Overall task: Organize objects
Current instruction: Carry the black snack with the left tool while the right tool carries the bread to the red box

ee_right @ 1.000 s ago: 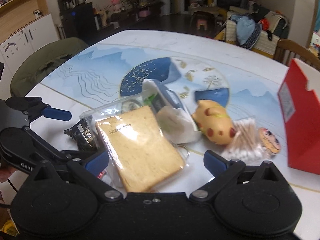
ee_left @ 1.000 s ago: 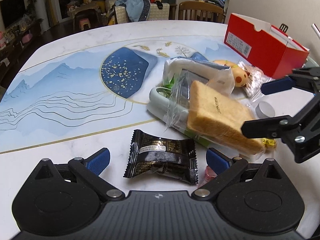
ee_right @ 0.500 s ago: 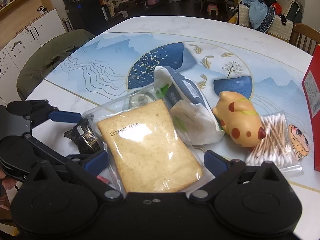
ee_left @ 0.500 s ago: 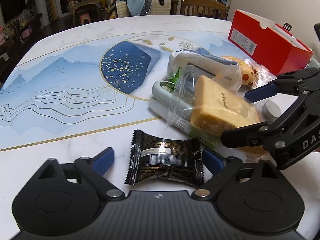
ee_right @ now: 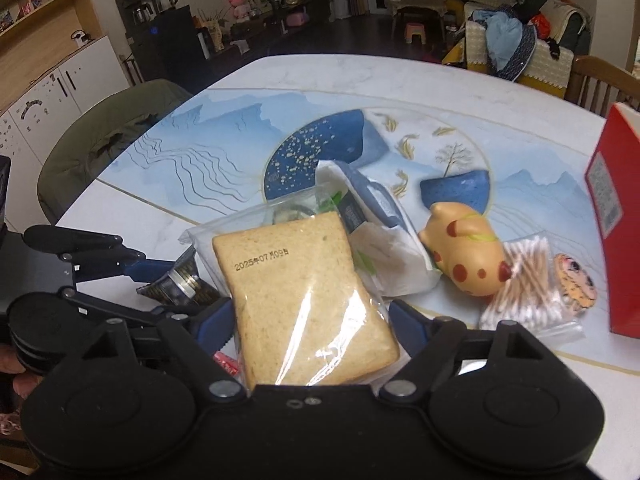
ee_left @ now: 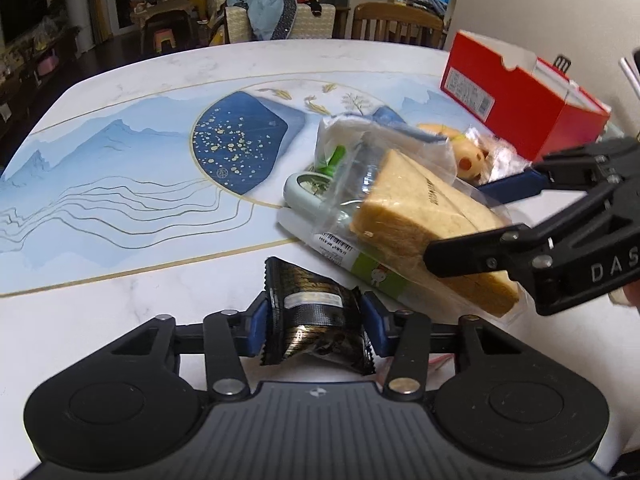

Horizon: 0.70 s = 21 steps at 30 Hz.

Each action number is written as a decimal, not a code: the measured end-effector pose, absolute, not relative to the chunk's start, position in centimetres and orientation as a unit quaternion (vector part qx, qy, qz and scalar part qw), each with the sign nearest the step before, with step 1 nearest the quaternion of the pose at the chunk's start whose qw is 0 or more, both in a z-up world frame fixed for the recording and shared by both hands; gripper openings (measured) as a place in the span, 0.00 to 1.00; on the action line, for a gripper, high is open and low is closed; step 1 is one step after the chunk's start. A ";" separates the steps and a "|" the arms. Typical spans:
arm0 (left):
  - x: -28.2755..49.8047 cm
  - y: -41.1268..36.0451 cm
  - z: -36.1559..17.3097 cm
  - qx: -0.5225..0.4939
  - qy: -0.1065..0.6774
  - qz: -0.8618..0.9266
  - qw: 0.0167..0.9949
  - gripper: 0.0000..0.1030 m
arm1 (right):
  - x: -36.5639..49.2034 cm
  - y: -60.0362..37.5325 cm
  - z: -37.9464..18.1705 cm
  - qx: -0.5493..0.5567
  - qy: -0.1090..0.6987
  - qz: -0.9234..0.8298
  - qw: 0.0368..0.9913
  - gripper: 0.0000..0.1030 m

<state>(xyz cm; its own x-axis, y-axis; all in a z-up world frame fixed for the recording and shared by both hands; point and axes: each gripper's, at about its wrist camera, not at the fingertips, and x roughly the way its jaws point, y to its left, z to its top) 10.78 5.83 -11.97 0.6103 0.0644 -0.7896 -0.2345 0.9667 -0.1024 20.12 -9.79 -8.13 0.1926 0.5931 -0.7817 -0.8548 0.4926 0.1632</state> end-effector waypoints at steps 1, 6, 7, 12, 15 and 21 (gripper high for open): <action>10.6 5.9 -11.6 -0.106 0.431 0.085 0.892 0.44 | 20.0 -10.0 -7.7 -0.155 0.416 0.479 0.757 0.80; 10.1 6.0 -10.3 -0.118 0.420 0.075 0.897 0.41 | 19.7 -11.5 -6.0 -0.141 0.410 0.470 0.769 0.80; 10.2 6.0 -10.3 -0.116 0.422 0.075 0.896 0.41 | 19.8 -11.8 -5.8 -0.134 0.412 0.469 0.770 0.80; 10.5 5.9 -11.3 -0.116 0.435 0.063 0.891 0.40 | 20.0 -13.1 -4.8 -0.121 0.413 0.456 0.779 0.80; 10.8 6.0 -11.7 -0.128 0.434 0.052 0.890 0.40 | 20.0 -14.0 -4.0 -0.116 0.409 0.448 0.786 0.80; 11.1 5.5 -11.6 -0.114 0.433 0.047 0.893 0.36 | 20.8 -16.4 -1.9 -0.114 0.397 0.424 0.806 0.80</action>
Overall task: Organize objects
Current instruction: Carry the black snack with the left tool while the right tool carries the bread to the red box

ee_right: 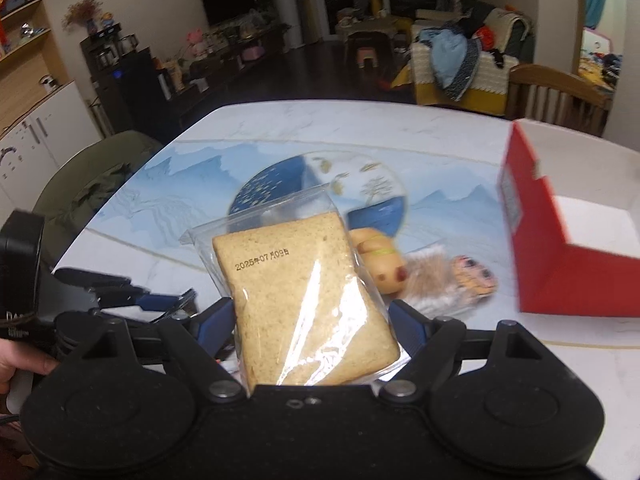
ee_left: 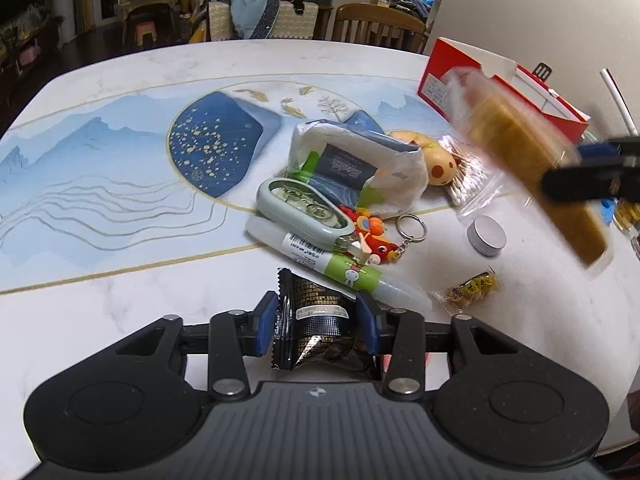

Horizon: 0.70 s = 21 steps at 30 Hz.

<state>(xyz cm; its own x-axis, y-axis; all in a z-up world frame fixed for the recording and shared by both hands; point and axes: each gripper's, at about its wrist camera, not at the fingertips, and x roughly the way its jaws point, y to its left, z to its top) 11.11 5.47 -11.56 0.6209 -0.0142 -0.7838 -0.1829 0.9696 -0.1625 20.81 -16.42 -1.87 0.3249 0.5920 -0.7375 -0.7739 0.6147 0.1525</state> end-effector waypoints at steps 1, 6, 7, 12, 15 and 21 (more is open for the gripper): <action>11.1 5.3 -11.5 -0.113 0.431 0.045 0.894 0.32 | 21.1 -17.0 -1.5 -0.111 0.395 0.418 0.810 0.80; 10.8 4.6 -10.9 -0.107 0.424 0.054 0.898 0.29 | 23.1 -19.7 0.6 -0.100 0.384 0.384 0.834 0.80; 10.7 4.7 -10.8 -0.112 0.424 0.055 0.897 0.29 | 23.4 -20.2 1.0 -0.099 0.382 0.378 0.838 0.80; 10.2 5.1 -8.9 -0.134 0.412 0.058 0.899 0.29 | 25.6 -22.9 3.1 -0.097 0.364 0.347 0.859 0.80; 10.6 5.3 -6.8 -0.140 0.401 0.050 0.904 0.29 | 27.4 -23.9 3.7 -0.102 0.358 0.322 0.871 0.80; 14.0 4.2 -3.3 -0.143 0.378 0.016 0.915 0.29 | 31.1 -25.7 3.6 -0.097 0.357 0.284 0.885 0.80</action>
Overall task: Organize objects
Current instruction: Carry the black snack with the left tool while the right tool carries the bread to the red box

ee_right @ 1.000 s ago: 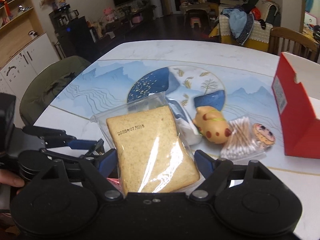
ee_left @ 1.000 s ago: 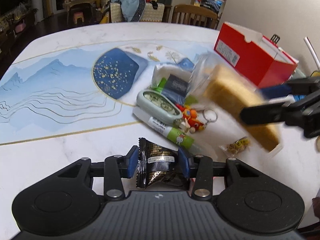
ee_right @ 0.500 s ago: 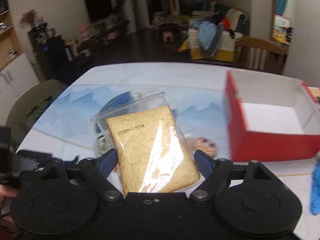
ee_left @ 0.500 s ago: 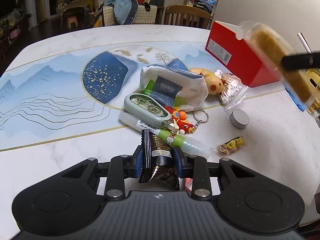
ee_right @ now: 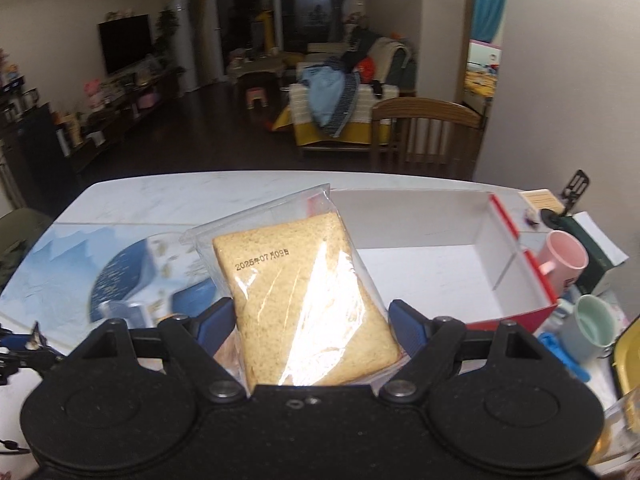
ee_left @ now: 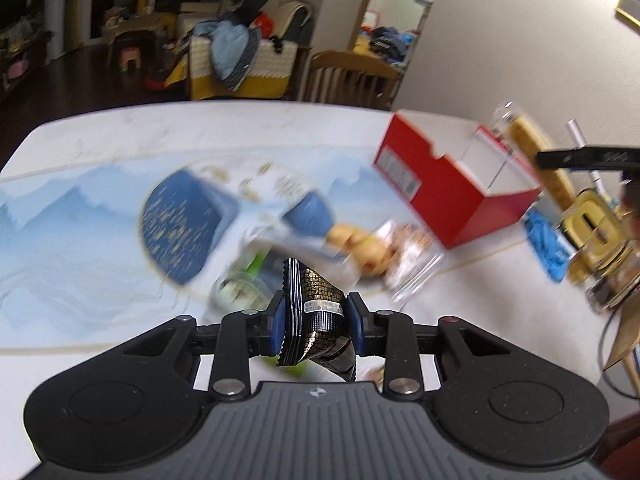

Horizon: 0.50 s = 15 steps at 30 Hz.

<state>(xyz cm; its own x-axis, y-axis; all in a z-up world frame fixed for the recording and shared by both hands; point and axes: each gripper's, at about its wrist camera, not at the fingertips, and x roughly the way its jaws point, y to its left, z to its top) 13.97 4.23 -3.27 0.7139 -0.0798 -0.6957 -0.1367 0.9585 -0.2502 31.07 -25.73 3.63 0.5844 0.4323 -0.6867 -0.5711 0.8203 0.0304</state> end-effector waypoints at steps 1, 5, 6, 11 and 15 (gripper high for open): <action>14.7 3.9 -2.8 -0.143 0.374 0.008 0.916 0.29 | 31.7 -26.0 3.5 -0.096 0.357 0.280 0.886 0.80; 18.4 2.0 -1.2 -0.135 0.366 -0.022 0.921 0.29 | 33.8 -26.8 2.9 -0.095 0.359 0.268 0.889 0.80; 19.3 1.5 -0.9 -0.131 0.364 -0.029 0.922 0.29 | 34.6 -27.1 2.9 -0.095 0.359 0.265 0.890 0.80; 24.9 -2.2 0.4 -0.109 0.358 -0.067 0.925 0.29 | 37.7 -28.1 2.2 -0.093 0.365 0.252 0.892 0.80; 29.4 -5.6 1.0 -0.096 0.354 -0.091 0.926 0.29 | 40.5 -29.2 1.5 -0.088 0.371 0.235 0.894 0.80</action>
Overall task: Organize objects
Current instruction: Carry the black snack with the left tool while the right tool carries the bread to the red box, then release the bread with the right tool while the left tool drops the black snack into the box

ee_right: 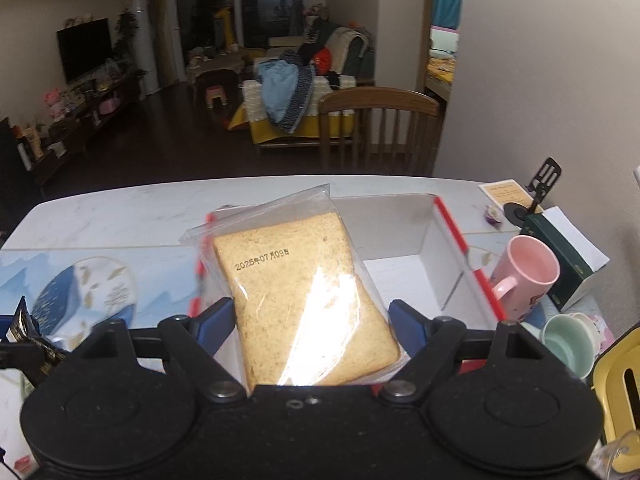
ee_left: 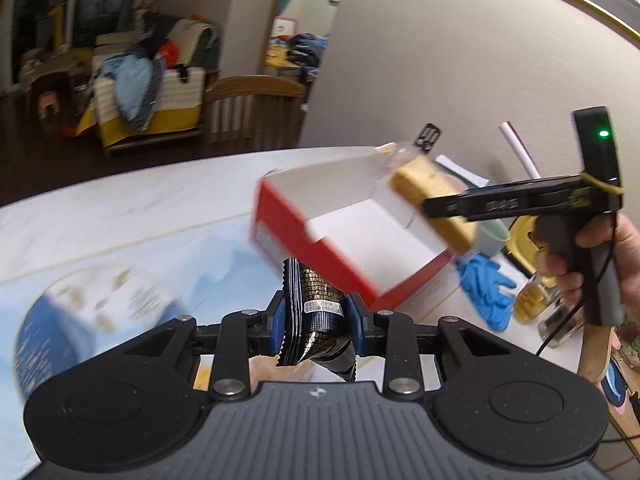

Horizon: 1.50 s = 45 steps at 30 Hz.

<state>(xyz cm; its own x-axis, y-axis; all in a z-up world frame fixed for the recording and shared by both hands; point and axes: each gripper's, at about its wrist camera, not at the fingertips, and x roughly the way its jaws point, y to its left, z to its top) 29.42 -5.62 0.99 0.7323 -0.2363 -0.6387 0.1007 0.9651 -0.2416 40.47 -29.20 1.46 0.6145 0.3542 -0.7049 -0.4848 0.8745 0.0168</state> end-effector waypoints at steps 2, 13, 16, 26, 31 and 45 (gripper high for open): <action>31.5 -7.1 1.0 -0.093 0.356 -0.100 0.925 0.29 | 41.8 -29.7 1.0 -0.084 0.377 0.229 0.894 0.80; 41.2 -13.6 -0.2 -0.087 0.379 -0.117 0.914 0.29 | 47.4 -31.4 -1.6 -0.076 0.406 0.204 0.888 0.80; 43.2 -14.8 -1.7 -0.088 0.401 -0.118 0.904 0.29 | 48.6 -31.4 -2.8 -0.075 0.423 0.200 0.880 0.80; 47.1 -16.8 -5.6 -0.078 0.451 -0.104 0.883 0.29 | 51.3 -30.3 -6.5 -0.078 0.470 0.183 0.860 0.80; 48.6 -16.9 -7.2 -0.069 0.484 -0.099 0.867 0.30 | 51.8 -29.3 -7.9 -0.105 0.487 0.176 0.849 0.80; 50.5 -18.5 -10.2 -0.026 0.553 -0.087 0.828 0.37 | 52.8 -28.8 -9.0 -0.108 0.514 0.158 0.836 0.81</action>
<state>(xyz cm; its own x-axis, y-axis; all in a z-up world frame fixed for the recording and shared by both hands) 50.45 -18.49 -10.17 0.3740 -0.1736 -0.9110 0.1155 0.9834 -0.1399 52.83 -28.82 -9.00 0.4225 0.1526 -0.8934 -0.3751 0.9268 -0.0191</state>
